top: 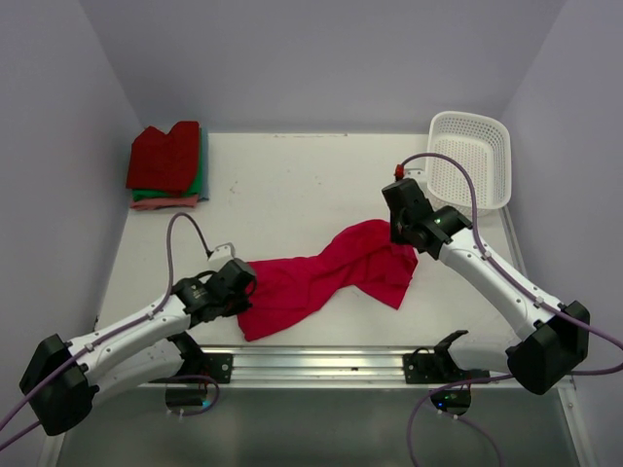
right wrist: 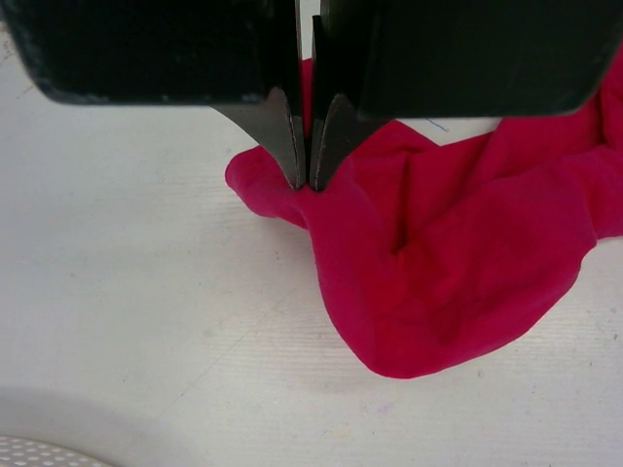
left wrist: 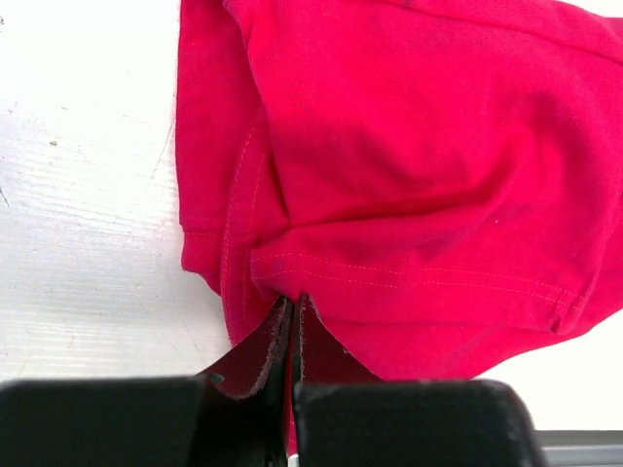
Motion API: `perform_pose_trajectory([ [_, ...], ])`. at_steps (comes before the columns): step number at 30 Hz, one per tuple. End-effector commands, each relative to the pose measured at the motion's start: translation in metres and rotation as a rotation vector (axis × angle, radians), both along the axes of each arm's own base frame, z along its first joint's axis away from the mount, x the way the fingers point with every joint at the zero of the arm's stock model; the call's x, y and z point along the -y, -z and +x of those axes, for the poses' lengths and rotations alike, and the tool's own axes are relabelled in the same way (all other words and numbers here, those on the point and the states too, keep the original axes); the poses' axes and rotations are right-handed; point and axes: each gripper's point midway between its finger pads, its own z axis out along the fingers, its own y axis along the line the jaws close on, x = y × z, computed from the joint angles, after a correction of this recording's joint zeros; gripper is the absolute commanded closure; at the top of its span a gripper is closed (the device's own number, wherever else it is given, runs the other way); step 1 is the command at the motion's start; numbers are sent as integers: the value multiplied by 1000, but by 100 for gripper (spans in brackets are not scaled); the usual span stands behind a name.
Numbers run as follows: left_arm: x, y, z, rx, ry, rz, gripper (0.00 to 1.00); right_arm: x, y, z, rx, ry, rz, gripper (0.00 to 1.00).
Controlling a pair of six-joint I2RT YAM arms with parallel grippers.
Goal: Fold and stack the t-shirts
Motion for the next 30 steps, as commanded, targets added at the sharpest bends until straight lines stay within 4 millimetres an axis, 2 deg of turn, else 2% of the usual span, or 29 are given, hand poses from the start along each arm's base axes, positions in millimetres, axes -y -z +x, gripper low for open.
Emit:
perform_pose_trajectory([
  [1, 1, -14, 14, 72, -7, -8, 100, 6, -12, 2, 50, 27, 4, 100],
  [5, 3, -55, 26, 161, -8, -33, 100, 16, -11, 2, 58, 85, -16, 100],
  [6, 6, -78, 32, 211, -8, -60, 100, 20, -11, 2, 63, 108, -18, 100],
  [7, 1, -88, 34, 233, -17, -46, 100, 23, -8, 1, 57, 136, -15, 95],
  [8, 0, -98, 36, 255, -19, -47, 100, 28, -7, 1, 60, 160, -26, 76],
  [9, 1, -116, 40, 288, -16, -60, 100, 32, -3, 1, 54, 184, -35, 46],
  [10, -1, -121, 41, 296, -18, -50, 100, 37, 1, -1, 41, 209, -50, 35],
  [12, 0, -132, 43, 313, -11, -53, 100, 46, 4, -1, 53, 281, -71, 24],
  [14, 1, -133, 43, 315, -7, -54, 100, 47, 11, -6, 46, 310, -52, 24],
  [17, 3, -126, 42, 309, 1, -61, 100, 27, 22, -11, 35, 268, 82, 26],
  [20, 6, -121, 42, 302, 9, -76, 100, 25, 36, -23, 14, 284, 139, 31],
  [21, 7, -119, 41, 300, 11, -82, 100, 29, 38, -26, 17, 307, 133, 32],
  [25, 5, -127, 44, 324, 8, -78, 100, 72, 51, -48, 44, 494, 4, 30],
  [30, 6, -143, 48, 357, 16, -78, 100, 93, 68, -53, 76, 666, 32, 27],
])
